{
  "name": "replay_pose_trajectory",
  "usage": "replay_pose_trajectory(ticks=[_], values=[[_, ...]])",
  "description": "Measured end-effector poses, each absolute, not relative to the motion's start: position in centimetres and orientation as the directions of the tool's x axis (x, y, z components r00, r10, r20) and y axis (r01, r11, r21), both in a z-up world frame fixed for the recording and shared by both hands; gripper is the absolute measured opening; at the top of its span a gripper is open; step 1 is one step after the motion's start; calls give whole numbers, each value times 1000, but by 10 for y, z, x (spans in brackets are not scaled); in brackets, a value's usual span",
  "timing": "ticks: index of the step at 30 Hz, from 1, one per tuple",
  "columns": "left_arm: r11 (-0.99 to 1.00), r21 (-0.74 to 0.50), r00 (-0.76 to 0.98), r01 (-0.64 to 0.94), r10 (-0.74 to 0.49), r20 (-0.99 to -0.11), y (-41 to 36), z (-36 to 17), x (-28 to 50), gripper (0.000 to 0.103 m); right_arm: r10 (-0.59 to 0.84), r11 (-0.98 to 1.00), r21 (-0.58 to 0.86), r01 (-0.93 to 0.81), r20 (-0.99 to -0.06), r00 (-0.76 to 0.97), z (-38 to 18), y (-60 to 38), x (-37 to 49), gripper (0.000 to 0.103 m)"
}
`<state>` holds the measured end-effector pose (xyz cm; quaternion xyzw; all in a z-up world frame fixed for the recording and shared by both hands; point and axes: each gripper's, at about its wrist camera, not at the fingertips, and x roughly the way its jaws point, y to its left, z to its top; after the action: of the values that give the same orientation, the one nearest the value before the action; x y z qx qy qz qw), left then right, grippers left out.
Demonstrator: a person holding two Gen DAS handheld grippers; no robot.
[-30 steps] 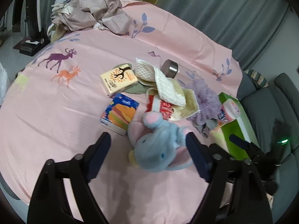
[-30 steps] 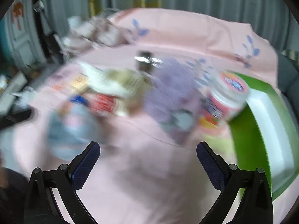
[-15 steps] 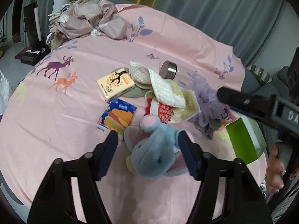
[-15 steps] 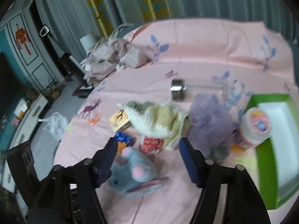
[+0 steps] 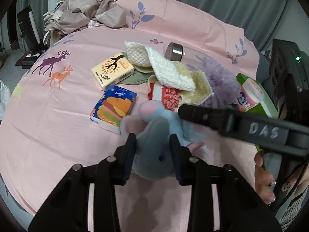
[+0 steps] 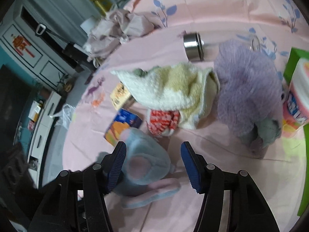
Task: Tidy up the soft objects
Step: 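Reach the left gripper to the blue plush elephant and close on it, then carry the plush elephant with the left gripper into the green box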
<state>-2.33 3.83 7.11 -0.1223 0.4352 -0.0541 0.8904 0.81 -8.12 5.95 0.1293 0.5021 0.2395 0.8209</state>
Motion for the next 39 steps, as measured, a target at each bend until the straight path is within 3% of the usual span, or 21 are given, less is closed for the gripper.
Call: replay_pose_trajectory(ticks=[4, 7, 13, 18, 25, 29, 39], values=[[961, -275, 614, -16, -207, -761, 42, 69, -23, 31, 529, 847, 459, -268, -773, 350, 52, -72, 10, 61], [964, -265, 619, -9, -202, -759, 40, 69, -23, 31, 527, 846, 451, -283, -786, 323, 46, -64, 8, 47], [965, -262, 656, 10, -204, -727, 35, 81, -27, 26, 524, 849, 447, -280, -776, 351, 58, -71, 3, 43], [975, -215, 732, 58, -188, -655, 15, 123, -30, 25, 536, 844, 456, -282, -705, 464, 103, -96, -4, 43], [960, -157, 801, 230, -279, -530, -50, 191, -24, 25, 489, 845, 495, -203, -561, 669, 164, -181, -24, 43], [922, -140, 781, 360, -380, -496, -100, 207, -16, 26, 378, 868, 488, -94, -526, 762, 179, -240, -43, 43], [803, -210, 616, 558, -570, -543, -207, 191, 14, 25, 159, 834, 510, 211, -587, 793, 152, -347, -54, 43]])
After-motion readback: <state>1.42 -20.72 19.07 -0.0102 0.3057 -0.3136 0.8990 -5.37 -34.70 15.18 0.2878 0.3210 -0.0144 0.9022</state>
